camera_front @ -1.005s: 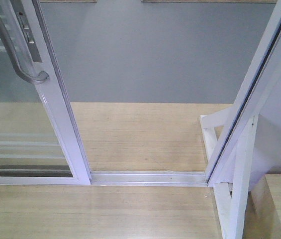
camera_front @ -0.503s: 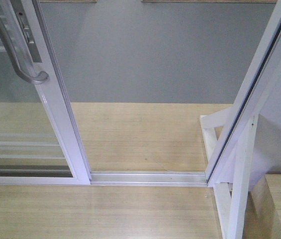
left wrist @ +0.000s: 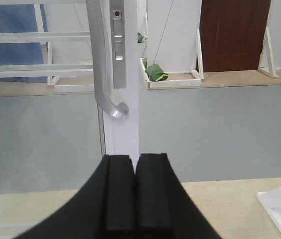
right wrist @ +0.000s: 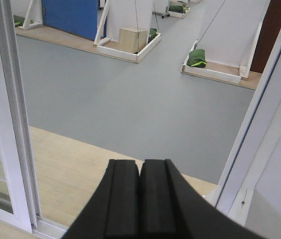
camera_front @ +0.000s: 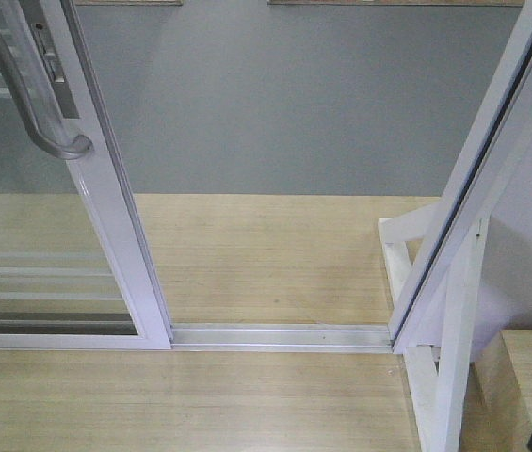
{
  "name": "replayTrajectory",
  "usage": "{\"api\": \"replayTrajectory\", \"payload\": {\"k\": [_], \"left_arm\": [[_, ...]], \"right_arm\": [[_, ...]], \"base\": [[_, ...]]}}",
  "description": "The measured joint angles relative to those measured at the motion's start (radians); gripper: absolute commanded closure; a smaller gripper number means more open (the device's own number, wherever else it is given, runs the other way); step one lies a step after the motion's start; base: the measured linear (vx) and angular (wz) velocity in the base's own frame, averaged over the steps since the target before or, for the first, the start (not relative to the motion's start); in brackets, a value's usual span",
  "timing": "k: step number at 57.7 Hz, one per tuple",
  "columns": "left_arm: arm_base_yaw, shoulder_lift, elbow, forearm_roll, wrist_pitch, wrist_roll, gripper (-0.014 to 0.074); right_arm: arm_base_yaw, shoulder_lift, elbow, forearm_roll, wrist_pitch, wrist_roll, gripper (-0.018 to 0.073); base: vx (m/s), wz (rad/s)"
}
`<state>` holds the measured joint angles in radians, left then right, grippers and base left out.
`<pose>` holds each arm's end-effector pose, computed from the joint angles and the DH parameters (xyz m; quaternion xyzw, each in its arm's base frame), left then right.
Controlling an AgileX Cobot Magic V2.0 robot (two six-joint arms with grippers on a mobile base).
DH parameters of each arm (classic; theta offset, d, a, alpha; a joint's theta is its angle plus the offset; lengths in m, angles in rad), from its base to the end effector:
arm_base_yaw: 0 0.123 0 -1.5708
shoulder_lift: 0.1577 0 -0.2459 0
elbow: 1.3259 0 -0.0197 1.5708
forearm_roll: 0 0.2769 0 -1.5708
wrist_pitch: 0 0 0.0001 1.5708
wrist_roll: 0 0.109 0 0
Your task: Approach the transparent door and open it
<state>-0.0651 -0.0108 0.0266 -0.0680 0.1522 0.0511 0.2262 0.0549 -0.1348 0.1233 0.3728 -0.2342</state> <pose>0.1398 -0.0102 0.1895 0.0215 0.7347 -0.0313 0.6774 0.1315 0.0353 0.2183 -0.1471 0.7610 0.0511 0.6298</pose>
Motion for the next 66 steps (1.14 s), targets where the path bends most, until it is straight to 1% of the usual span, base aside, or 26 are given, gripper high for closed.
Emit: {"api": "replayTrajectory", "payload": {"k": [4, 8, 20, 25, 38, 45, 66], "left_arm": [[0.000, 0.000, 0.000, 0.000, 0.000, 0.000, 0.0594], [0.000, 0.000, 0.000, 0.000, -0.001, 0.000, 0.0594], [0.000, 0.000, 0.000, 0.000, 0.000, 0.000, 0.0594], [0.000, 0.000, 0.000, 0.000, 0.000, 0.000, 0.0594], [0.000, 0.000, 0.000, 0.000, 0.000, 0.000, 0.0594], [0.000, 0.000, 0.000, 0.000, 0.000, 0.000, 0.0594], [0.000, 0.000, 0.000, 0.000, 0.000, 0.000, 0.0594]], "right_arm": [[0.000, -0.053, 0.098, 0.023, -0.044, 0.000, 0.0559], [0.000, -0.063, 0.151, 0.037, -0.059, 0.001, 0.0559], [-0.014, -0.065, 0.166, 0.029, -0.132, 0.001, 0.0559], [-0.054, -0.065, 0.166, 0.026, -0.161, 0.001, 0.0559], [-0.205, -0.065, 0.166, 0.012, -0.170, 0.001, 0.0559], [-0.251, -0.065, 0.166, 0.010, -0.170, 0.001, 0.0559], [-0.259, -0.065, 0.166, 0.009, -0.170, 0.001, 0.0559]], "base": [[0.00, 0.00], [0.00, 0.00], [0.00, 0.00], [0.00, 0.00], [0.00, 0.00], [0.00, 0.00], [0.00, 0.00]]}}
